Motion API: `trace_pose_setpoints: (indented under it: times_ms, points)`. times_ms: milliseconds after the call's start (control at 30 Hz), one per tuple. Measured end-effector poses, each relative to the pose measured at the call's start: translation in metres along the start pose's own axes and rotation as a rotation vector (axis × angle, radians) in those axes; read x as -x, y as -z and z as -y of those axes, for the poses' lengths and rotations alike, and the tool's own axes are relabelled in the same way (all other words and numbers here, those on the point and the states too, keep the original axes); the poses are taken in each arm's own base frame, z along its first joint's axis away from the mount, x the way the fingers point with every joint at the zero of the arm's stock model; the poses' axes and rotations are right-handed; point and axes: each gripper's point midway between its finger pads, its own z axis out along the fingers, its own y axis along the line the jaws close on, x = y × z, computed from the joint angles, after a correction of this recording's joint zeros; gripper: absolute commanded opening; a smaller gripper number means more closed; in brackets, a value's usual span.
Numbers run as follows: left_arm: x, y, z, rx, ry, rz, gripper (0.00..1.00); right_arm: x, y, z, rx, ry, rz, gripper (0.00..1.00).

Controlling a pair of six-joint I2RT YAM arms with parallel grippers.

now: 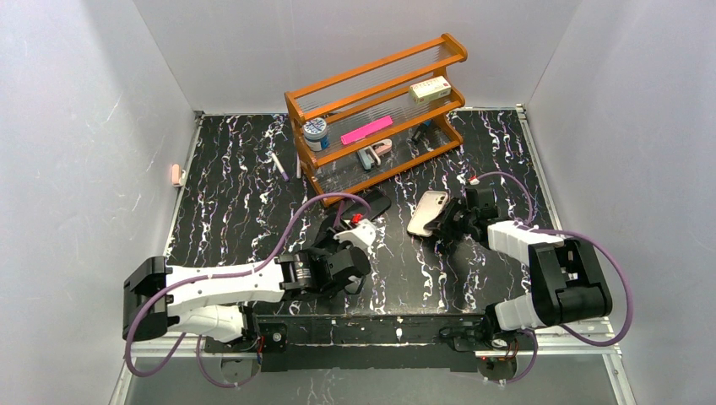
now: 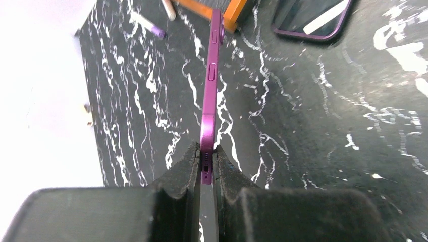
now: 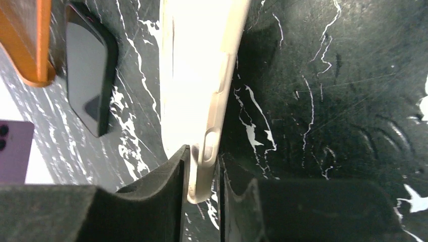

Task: Take the phone out of the phone case
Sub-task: Place the phone case at the center of the board, then place the phone at the center of the board.

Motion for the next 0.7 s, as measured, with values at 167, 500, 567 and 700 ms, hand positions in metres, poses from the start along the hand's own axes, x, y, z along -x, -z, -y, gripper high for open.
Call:
trace_pose_setpoints:
  times_ms: [167, 500, 567, 700]
  points:
    - [-0.027, -0.015, -0.004, 0.06, -0.019, -0.114, 0.0, -0.001, 0.002, 0.006, -0.026, 0.037, -0.012, 0.69]
    - [-0.048, -0.038, -0.015, 0.158, 0.001, -0.275, 0.0, 0.019, 0.033, -0.004, -0.043, 0.132, 0.106, 0.99]
    - [-0.051, -0.043, -0.012, 0.173, -0.014, -0.309, 0.0, 0.025, 0.041, -0.008, -0.033, 0.151, 0.141, 0.99]
    - [-0.061, -0.054, -0.007, 0.202, -0.067, -0.372, 0.01, 0.032, 0.051, -0.017, -0.012, 0.173, 0.188, 0.99]
